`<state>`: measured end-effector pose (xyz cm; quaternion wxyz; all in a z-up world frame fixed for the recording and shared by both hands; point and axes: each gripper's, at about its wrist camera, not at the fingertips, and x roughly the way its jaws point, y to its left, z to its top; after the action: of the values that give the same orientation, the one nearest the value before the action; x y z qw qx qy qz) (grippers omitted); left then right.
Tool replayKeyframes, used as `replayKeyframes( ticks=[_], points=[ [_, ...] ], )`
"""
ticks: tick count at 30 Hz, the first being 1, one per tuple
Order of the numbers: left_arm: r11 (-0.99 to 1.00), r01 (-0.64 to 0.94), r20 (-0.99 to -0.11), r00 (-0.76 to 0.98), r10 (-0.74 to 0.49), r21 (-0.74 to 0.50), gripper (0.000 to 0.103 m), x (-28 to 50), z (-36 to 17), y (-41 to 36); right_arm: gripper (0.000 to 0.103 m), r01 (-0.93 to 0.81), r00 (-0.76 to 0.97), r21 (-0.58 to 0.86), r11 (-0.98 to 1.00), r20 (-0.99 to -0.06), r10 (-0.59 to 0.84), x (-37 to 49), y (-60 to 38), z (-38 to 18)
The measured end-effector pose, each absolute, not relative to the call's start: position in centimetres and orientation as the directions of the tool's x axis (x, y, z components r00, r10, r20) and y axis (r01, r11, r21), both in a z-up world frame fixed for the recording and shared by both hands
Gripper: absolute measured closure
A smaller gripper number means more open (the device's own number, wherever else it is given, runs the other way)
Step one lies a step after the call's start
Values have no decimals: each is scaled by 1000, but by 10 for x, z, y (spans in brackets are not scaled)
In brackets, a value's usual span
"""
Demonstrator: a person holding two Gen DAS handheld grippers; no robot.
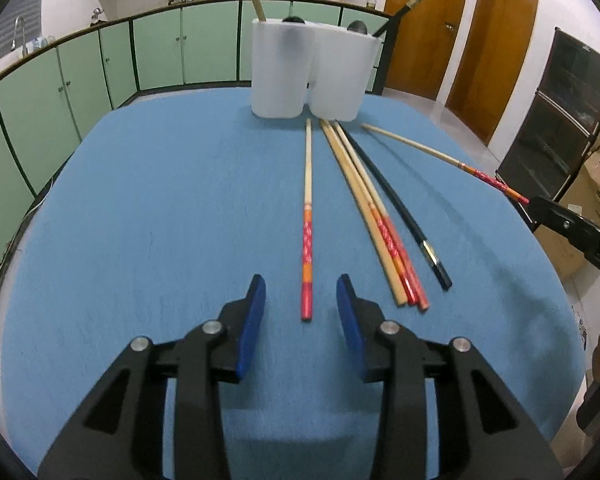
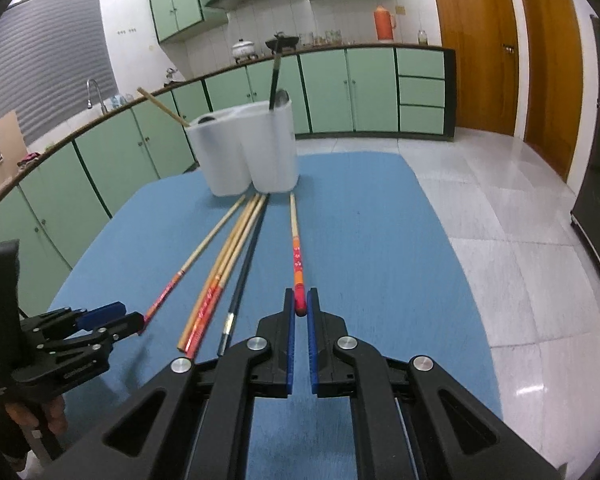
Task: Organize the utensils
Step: 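Lift both red-patterned chopsticks with both tools and carry them over the white holder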
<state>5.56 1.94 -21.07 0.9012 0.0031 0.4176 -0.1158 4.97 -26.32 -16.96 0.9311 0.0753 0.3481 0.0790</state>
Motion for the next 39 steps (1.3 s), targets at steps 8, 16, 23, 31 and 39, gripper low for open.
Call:
replayKeyframes(
  ticks=[8,16,23,31,39],
  points=[
    [970,225,-767,605,-213,-92,83,56,-216,13,97,-81,736,213,974,-646,202,53,-266,-178],
    [969,232,-769,604,-210,-82,98,56,-219,8,97,-80,739,217,973,-642,204,54,-266,-177],
    [964,257,-708,669,-226,-64,98,51,-185,1,97,-94,770,209,973,-604,204,50,-266,-158],
    [963,266,-618,749,-239,-49,98,51,-126,1,97,-120,826,193,974,-524,206,53,-268,-117],
    [962,266,-540,801,-260,-69,98,59,-85,0,97,-152,852,183,971,-474,222,66,-266,-84]
  ],
)
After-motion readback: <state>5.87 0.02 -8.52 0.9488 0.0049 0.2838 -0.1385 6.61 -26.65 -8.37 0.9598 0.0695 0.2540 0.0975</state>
